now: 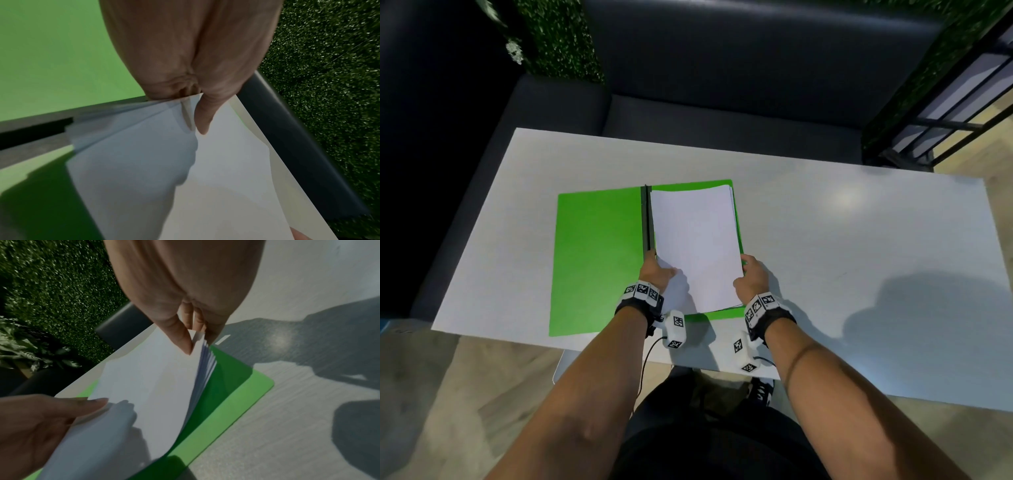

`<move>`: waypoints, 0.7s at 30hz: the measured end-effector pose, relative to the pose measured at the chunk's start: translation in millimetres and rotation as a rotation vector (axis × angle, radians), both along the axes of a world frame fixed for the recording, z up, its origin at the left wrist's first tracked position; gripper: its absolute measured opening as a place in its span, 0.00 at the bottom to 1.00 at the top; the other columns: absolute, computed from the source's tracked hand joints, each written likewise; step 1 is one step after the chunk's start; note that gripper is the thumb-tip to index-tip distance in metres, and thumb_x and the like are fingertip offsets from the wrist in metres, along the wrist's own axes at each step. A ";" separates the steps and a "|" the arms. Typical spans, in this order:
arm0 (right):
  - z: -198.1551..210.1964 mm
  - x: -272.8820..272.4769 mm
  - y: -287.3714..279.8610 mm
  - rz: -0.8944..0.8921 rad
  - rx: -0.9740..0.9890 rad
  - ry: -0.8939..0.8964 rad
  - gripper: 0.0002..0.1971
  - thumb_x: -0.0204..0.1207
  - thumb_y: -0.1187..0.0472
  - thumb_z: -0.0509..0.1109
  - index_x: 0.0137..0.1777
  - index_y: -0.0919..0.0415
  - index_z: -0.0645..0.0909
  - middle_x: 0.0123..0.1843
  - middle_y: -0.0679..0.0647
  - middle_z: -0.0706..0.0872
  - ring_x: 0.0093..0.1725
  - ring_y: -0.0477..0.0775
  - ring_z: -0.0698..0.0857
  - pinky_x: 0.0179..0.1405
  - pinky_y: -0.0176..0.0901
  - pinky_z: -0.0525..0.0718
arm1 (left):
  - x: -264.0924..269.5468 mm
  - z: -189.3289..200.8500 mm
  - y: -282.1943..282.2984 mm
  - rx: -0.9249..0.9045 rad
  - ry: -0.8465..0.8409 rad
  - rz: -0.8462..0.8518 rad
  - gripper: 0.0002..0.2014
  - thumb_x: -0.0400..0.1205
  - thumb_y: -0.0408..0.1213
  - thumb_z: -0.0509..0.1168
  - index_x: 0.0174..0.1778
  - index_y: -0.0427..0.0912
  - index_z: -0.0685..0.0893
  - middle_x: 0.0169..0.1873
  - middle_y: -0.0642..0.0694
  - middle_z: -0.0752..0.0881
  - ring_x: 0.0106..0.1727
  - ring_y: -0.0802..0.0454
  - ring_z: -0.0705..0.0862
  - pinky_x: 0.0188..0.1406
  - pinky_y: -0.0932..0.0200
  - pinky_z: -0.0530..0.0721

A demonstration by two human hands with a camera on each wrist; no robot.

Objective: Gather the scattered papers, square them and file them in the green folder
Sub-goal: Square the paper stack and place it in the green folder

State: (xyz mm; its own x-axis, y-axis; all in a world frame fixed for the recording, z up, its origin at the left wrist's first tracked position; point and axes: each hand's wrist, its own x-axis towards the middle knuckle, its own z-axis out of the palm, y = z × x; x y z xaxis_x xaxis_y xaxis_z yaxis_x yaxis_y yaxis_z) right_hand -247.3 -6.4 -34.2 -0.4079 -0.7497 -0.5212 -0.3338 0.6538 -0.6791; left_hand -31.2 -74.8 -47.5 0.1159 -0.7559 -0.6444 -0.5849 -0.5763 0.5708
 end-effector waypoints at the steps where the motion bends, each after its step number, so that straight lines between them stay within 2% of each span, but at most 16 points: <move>1: -0.6 -0.3 0.2 0.015 0.010 0.011 0.31 0.71 0.82 0.61 0.75 0.64 0.77 0.66 0.61 0.86 0.64 0.63 0.86 0.59 0.45 0.85 | 1.0 -1.0 0.9 -0.001 0.005 0.002 0.36 0.79 0.31 0.74 0.81 0.34 0.64 0.69 0.33 0.78 0.70 0.34 0.78 0.69 0.41 0.80; 3: -2.7 -1.5 2.3 0.085 0.045 0.068 0.29 0.71 0.80 0.64 0.73 0.64 0.78 0.66 0.60 0.84 0.64 0.61 0.84 0.57 0.41 0.82 | 3.2 -3.0 4.2 -0.040 -0.022 -0.008 0.28 0.80 0.30 0.71 0.76 0.33 0.71 0.61 0.34 0.82 0.64 0.35 0.82 0.61 0.46 0.85; 4: -3.4 -2.2 3.7 0.129 0.068 0.106 0.28 0.71 0.77 0.66 0.72 0.64 0.78 0.66 0.61 0.83 0.65 0.62 0.83 0.57 0.40 0.80 | 6.4 -2.6 6.1 -0.088 -0.072 -0.032 0.19 0.81 0.30 0.70 0.68 0.32 0.78 0.54 0.34 0.84 0.57 0.36 0.84 0.51 0.51 0.87; 5: -4.4 -3.1 5.5 0.164 0.092 0.147 0.28 0.71 0.74 0.67 0.73 0.64 0.77 0.68 0.61 0.80 0.67 0.63 0.81 0.60 0.41 0.79 | 12.3 -3.8 7.4 -0.142 -0.129 -0.043 0.12 0.81 0.30 0.68 0.59 0.31 0.82 0.48 0.36 0.85 0.51 0.36 0.86 0.42 0.55 0.86; 6: -5.5 -4.1 7.7 0.188 0.123 0.185 0.28 0.72 0.71 0.68 0.74 0.64 0.76 0.69 0.62 0.77 0.69 0.64 0.79 0.65 0.44 0.79 | 19.7 -1.9 9.1 -0.197 -0.192 -0.027 0.10 0.82 0.31 0.67 0.57 0.32 0.83 0.48 0.37 0.86 0.49 0.37 0.87 0.39 0.56 0.87; 8: -9.2 -6.6 13.8 0.225 0.174 0.233 0.30 0.75 0.66 0.69 0.78 0.63 0.73 0.73 0.63 0.72 0.72 0.66 0.75 0.72 0.48 0.76 | 44.3 -0.4 14.3 -0.253 -0.331 0.101 0.16 0.83 0.36 0.67 0.67 0.36 0.83 0.62 0.36 0.82 0.57 0.40 0.86 0.51 0.50 0.90; 10: -11.1 -7.1 20.7 0.255 0.192 0.242 0.29 0.76 0.63 0.68 0.79 0.64 0.73 0.73 0.63 0.70 0.72 0.66 0.74 0.73 0.47 0.75 | 80.7 1.6 20.7 -0.155 -0.492 0.243 0.21 0.84 0.40 0.66 0.73 0.36 0.78 0.69 0.34 0.76 0.65 0.37 0.81 0.60 0.42 0.87; 12: -12.9 -6.1 26.8 0.284 0.192 0.252 0.26 0.76 0.63 0.67 0.76 0.64 0.76 0.71 0.62 0.71 0.70 0.66 0.75 0.71 0.46 0.76 | 124.7 -1.4 28.6 0.086 -0.650 0.316 0.27 0.82 0.42 0.68 0.74 0.33 0.72 0.69 0.33 0.73 0.67 0.34 0.77 0.63 0.37 0.83; 14: -12.7 -3.5 31.8 0.303 0.198 0.243 0.27 0.78 0.64 0.66 0.78 0.65 0.73 0.73 0.61 0.68 0.71 0.65 0.73 0.72 0.45 0.76 | 161.9 -8.3 33.0 0.220 -0.722 0.374 0.35 0.73 0.49 0.75 0.69 0.34 0.70 0.65 0.34 0.72 0.63 0.35 0.76 0.60 0.35 0.82; 17: -14.1 -0.6 33.9 0.293 0.213 0.226 0.31 0.80 0.64 0.64 0.84 0.68 0.64 0.78 0.61 0.62 0.76 0.64 0.69 0.77 0.45 0.71 | 184.3 -8.3 34.6 0.254 -0.728 0.359 0.42 0.65 0.52 0.80 0.68 0.35 0.70 0.66 0.35 0.72 0.66 0.35 0.74 0.64 0.34 0.79; 21: -11.8 -1.3 30.6 0.296 0.243 0.235 0.33 0.81 0.62 0.64 0.85 0.67 0.62 0.81 0.61 0.61 0.80 0.65 0.66 0.79 0.46 0.69 | 192.6 -4.9 33.2 0.306 -0.752 0.263 0.50 0.60 0.65 0.80 0.69 0.35 0.72 0.67 0.34 0.76 0.70 0.35 0.74 0.69 0.37 0.75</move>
